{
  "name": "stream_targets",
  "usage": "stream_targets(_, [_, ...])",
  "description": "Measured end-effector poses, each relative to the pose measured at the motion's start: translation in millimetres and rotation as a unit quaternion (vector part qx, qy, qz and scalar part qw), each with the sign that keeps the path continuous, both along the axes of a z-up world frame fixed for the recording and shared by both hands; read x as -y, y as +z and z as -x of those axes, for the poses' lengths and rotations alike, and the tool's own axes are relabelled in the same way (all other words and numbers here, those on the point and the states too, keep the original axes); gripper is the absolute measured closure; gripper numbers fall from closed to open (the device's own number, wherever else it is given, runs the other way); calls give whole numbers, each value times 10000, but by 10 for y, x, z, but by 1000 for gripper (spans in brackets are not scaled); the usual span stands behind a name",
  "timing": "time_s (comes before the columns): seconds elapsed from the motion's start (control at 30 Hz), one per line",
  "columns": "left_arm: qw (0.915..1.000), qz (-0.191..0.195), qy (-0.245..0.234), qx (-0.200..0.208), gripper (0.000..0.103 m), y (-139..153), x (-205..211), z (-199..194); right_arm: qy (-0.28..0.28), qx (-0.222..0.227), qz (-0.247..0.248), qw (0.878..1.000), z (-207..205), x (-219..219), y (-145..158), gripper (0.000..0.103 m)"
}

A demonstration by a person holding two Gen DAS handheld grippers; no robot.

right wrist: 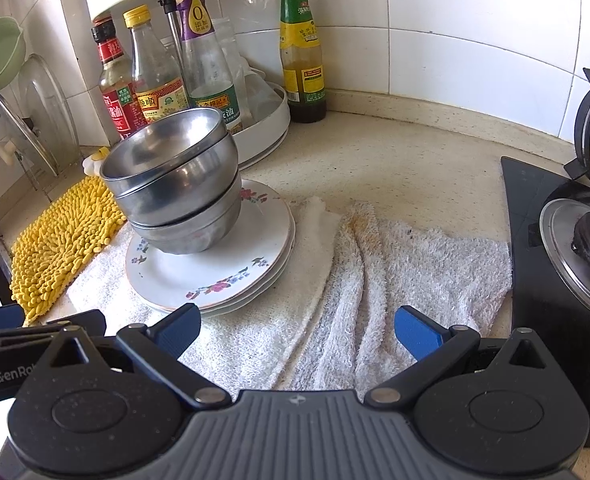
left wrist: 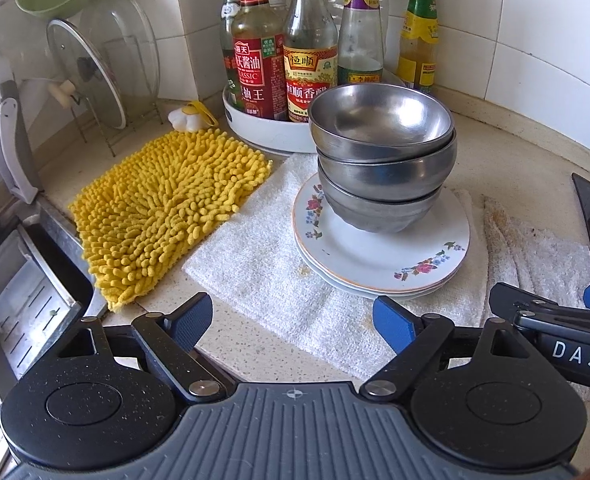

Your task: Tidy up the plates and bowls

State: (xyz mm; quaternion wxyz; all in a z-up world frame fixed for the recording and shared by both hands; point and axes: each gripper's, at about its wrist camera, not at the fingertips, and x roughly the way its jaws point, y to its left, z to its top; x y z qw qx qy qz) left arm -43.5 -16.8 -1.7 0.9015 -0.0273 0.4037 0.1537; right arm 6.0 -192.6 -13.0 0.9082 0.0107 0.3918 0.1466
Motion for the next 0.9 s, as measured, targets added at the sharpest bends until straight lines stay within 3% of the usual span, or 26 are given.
stream_targets(0.37, [9999,22,-43,119,13,25,8,-1,21,42,-128,9999,-13,26,10,0])
stream_targets(0.53, [9996,138,-91,207,21,50,23,6,32,97,-158,9998,-22,18,37,0])
stream_targets(0.8, [9996,179,-210,78,19,58,55,-87,10,92,-205,9997,-55,63,33,0])
stream_targets(0.9, [9986,463,-259,65,19,47,20,-110,-9,125,-270,9996,-59,93,48,0])
